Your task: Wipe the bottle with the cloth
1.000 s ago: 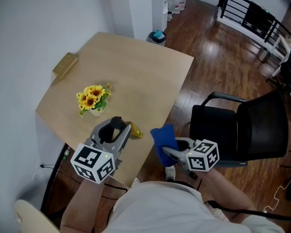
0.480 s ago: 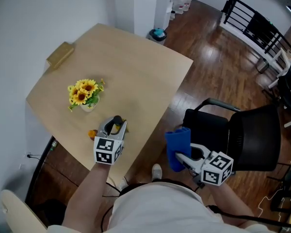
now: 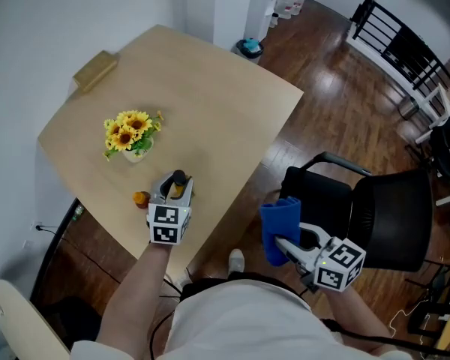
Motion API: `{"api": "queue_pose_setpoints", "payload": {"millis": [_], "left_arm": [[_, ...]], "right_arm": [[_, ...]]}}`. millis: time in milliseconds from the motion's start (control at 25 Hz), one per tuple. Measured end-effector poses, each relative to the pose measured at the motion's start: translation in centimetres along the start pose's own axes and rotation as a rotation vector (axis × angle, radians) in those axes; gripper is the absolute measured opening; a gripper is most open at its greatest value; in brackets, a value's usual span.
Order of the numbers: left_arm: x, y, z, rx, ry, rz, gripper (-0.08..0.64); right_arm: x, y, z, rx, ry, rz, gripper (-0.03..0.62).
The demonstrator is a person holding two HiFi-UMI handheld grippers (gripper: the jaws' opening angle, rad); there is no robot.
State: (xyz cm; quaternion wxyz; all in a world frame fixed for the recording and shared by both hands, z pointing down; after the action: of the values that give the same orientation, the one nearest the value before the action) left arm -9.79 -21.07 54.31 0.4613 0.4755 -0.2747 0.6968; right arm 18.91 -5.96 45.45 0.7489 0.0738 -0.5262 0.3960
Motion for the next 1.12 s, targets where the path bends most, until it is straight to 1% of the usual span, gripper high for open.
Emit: {"api": "queue_pose_setpoints", "payload": {"millis": [40,80,120,240,320,440,560,640,760,840,920,1000,1120], "left_arm": [[-0.1,0.0,0.0,-0.004,0.003,0.001,0.175],[-0.2,0.0,-0.2,-0.007,0.005,-0.002,0.220],[-0.4,0.0,-0.5,-0.009,0.002,-0.008,0.242],[-1.7,-0.6,-2.8,0.007,-0.040,-0.025,0.242],[-2.8,-1.3,-5.6,0.042,-0.082,-0.046,0.242],[-4.1,-2.8,-10.7,0.134,-0.141,-0.073,0.239],[-3.9,-3.7,-15.9,0.241,-0.149,-0.055,0.205],[-2.7,-3.8,-18.9,0.314,-0.116,-0.032,0.181],[0.6,-4.3,-23.2,0.436,-0.035,0.014,0.181],[2.9,-4.4,-25.9,0.487,0.005,0.026,0.181],[4.4,-4.2,-27.8,0.487,0.016,0.004,0.181],[5.1,-4.4,-29.6,0.457,0.002,-0.027,0.180],[5.2,-5.6,-32.7,0.400,-0.039,-0.055,0.169]], "right_arm": [[-0.1,0.2,0.1,-0.002,0.000,-0.004,0.143],[-0.2,0.5,0.2,-0.004,-0.002,-0.009,0.143],[-0.3,0.9,0.3,-0.007,-0.006,-0.012,0.143],[-0.8,2.2,0.8,-0.014,-0.022,-0.027,0.143],[-1.1,3.3,1.4,-0.017,-0.036,-0.036,0.143],[-1.4,5.3,2.1,-0.016,-0.059,-0.046,0.143],[-1.3,7.9,2.5,-0.004,-0.071,-0.063,0.143],[-0.9,9.8,2.7,0.010,-0.076,-0.065,0.143],[0.1,12.9,2.9,0.041,-0.063,-0.068,0.144],[1.0,15.0,2.7,0.066,-0.050,-0.092,0.144],[1.8,16.7,2.4,0.078,-0.044,-0.125,0.144],[2.6,18.1,1.5,0.065,-0.038,-0.145,0.144],[3.8,20.0,-0.3,0.032,-0.040,-0.174,0.144]]}}
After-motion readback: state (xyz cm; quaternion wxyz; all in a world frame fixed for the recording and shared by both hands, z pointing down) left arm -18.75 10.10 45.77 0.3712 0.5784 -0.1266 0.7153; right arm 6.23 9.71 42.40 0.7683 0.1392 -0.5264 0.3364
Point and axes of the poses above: the fingertips, and each gripper's own axes: z forward along the fingers, y to its left, x out of its underside, the point moved 6 cm from there along -z, backward along the fingers, and after that the axes turned 6 degrees about -z, right-handed, at the moved point
